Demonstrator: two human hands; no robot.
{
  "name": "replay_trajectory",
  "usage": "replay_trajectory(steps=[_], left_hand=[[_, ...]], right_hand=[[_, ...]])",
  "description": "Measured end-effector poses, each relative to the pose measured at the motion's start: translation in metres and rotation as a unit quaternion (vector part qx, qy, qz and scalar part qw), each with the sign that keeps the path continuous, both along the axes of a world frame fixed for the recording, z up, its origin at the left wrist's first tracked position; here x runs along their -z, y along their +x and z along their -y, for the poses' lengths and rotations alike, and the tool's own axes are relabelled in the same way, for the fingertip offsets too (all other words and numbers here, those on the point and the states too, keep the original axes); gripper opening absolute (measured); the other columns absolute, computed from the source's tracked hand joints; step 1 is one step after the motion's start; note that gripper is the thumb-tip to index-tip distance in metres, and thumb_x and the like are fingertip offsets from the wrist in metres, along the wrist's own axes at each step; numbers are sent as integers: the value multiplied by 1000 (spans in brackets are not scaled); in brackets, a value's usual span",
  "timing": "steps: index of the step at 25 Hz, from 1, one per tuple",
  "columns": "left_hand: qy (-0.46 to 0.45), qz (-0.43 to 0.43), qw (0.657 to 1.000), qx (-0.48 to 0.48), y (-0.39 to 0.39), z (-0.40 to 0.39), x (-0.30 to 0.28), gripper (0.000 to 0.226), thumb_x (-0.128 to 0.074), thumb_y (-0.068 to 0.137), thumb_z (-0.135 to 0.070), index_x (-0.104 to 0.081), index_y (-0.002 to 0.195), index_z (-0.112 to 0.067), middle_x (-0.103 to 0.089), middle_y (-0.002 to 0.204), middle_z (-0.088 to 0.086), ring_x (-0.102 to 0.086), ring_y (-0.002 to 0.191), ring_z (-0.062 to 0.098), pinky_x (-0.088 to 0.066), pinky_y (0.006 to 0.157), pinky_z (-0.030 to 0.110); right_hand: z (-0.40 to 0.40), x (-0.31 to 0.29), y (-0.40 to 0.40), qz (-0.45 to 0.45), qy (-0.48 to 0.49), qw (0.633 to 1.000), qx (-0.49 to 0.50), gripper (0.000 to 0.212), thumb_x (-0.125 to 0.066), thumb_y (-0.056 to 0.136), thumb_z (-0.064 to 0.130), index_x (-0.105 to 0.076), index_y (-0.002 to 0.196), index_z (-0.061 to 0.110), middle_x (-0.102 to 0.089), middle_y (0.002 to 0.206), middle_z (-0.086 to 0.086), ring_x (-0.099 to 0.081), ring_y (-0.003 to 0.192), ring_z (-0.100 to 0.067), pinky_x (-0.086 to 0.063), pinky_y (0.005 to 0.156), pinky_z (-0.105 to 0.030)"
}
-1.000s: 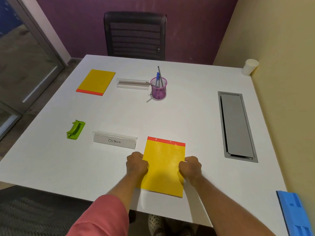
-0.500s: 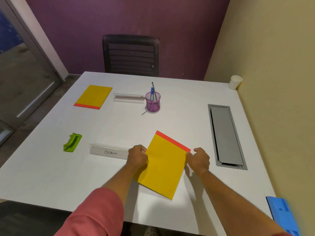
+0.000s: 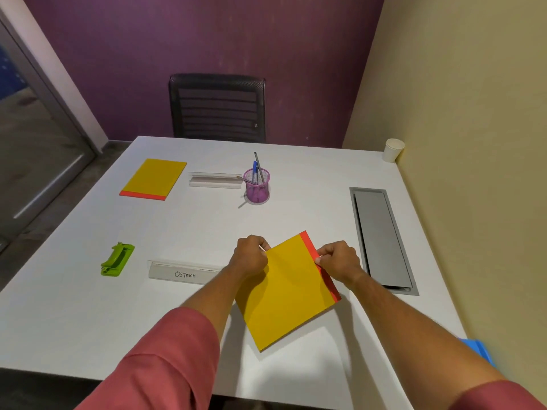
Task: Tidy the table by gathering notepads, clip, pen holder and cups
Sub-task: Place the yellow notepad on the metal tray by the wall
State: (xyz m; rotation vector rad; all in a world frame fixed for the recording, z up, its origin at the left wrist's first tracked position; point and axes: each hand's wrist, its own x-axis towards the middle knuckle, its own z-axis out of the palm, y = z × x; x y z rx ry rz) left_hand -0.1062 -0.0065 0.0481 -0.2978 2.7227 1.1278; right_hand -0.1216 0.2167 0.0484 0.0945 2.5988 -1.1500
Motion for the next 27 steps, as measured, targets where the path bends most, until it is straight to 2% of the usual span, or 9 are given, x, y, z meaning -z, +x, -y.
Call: replay_trajectory(steps=[8,11,14,17,19,21,23,24,27], left_hand=[[-2,-34,998,54,-15,-17,-12,21,-54,90,4,-70,99,-7,-68,99,18,-60,83,23,-48,73,34],[-9,-53,996,76,-21,-26,-18,23,-51,92,1,-69,101,-9,-69,103,17,-62,94,29,-52,82,42],[-66,-83,988,113,-25,-35,-24,26,-55,92,-7,-65,116,-12,-67,117,12,-59,109,30,-46,96,47],[-153,-131,971,132,-25,-42,-27,46,-58,91,-19,-53,136,-16,-45,147,12,-40,134,30,-34,109,46],[-182,-157,960,143,-25,-47,-27,58,-58,91,-25,-40,146,-17,-27,159,11,-25,144,30,-26,114,47],[-191,-168,956,147,-26,-52,-26,68,-57,91,-31,-29,152,-18,-17,163,10,-18,147,30,-21,117,47],[-197,-166,955,149,-26,-60,-23,79,-57,90,-38,-18,155,-18,-10,164,10,-13,149,31,-19,118,47],[-202,-163,953,154,-25,-65,-21,84,-57,88,-41,-14,156,-18,-7,165,10,-12,150,31,-18,119,46],[-221,-155,946,180,-24,-82,-9,93,-55,85,-48,-3,157,-18,1,165,12,-5,152,30,-12,121,44]], right_hand=[[-20,-6,9,72,-82,994,28,4,-62,92,4,-65,95,3,-68,102,-23,-69,93,-39,-58,83,-54],[-24,-5,11,83,-106,990,50,5,-62,92,2,-62,96,4,-66,99,-23,-69,87,-37,-59,81,-53],[-29,-2,14,80,-125,986,77,5,-62,90,0,-63,94,4,-67,92,-20,-68,77,-31,-61,77,-50],[-38,2,16,59,-128,982,125,7,-63,89,0,-65,94,2,-68,93,-19,-70,82,-34,-61,77,-50],[-46,5,17,36,-127,976,176,7,-64,86,-1,-67,86,6,-69,87,-18,-70,79,-33,-61,74,-49],[-55,7,18,17,-131,962,239,14,-64,85,-1,-66,76,10,-70,80,-16,-69,70,-29,-61,65,-43],[-66,11,19,3,-133,945,300,15,-65,85,2,-66,73,12,-71,76,-14,-66,60,-24,-54,50,-30],[-72,14,19,0,-138,935,326,16,-65,85,3,-66,72,12,-70,73,-14,-64,57,-23,-50,49,-27],[-86,23,14,13,-201,890,408,22,-60,85,-2,-63,69,12,-66,75,-16,-60,60,-26,-51,57,-33]])
